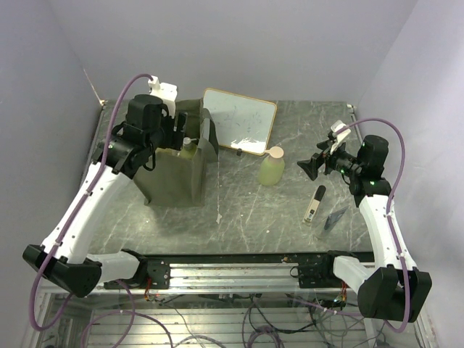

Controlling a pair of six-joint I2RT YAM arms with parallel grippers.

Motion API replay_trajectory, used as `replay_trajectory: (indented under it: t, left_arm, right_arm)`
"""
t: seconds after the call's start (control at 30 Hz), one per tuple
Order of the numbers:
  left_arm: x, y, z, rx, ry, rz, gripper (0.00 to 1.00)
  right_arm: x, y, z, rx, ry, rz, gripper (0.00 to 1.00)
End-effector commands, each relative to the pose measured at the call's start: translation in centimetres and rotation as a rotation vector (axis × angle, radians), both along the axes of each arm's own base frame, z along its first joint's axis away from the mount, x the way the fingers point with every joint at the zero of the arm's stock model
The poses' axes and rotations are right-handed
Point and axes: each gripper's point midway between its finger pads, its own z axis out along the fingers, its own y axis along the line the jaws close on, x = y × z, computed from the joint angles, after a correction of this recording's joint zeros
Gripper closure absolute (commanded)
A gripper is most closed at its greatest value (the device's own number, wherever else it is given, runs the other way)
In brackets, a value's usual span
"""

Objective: Place the personal care products into the canvas bag
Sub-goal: Place the care product in the canvas bag.

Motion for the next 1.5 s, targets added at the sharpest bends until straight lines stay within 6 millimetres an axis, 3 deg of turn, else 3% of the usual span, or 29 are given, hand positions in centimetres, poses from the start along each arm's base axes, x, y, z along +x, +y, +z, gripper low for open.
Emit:
replay_trajectory:
  t: [0.0,0.47,0.57,1.2,1.47]
  left_arm:
    - [2.8,-0.4,4.4,-0.115,-0.191,0.056,0.93]
    - [5.7,-0.6,-0.6,-0.179,-0.139,0.153,0.93]
    - [5.8,-0.7,-0.8,-0.187,-0.129,0.149,0.93]
    - [3.5,1.7,8.6,-0.133,-0.335,0.133,0.93]
    - [2.2,3.9,9.3,-0.062,-0.360,0.179,0.93]
  right_arm:
    - [0.2,0.2,1.1,-0.003,-0.029,0.005,0.01]
    - [0.2,0.3,0.9,-0.006,-0.023,0.011,0.00]
    - [0.2,0.3,0.8,-0.009,-0.022,0.012,0.00]
    - [0.3,0.5,0.4,-0.006,-0.006,0.021,0.00]
    - [0.3,0.6,0.5,-0.007,-0.009,0.025,0.00]
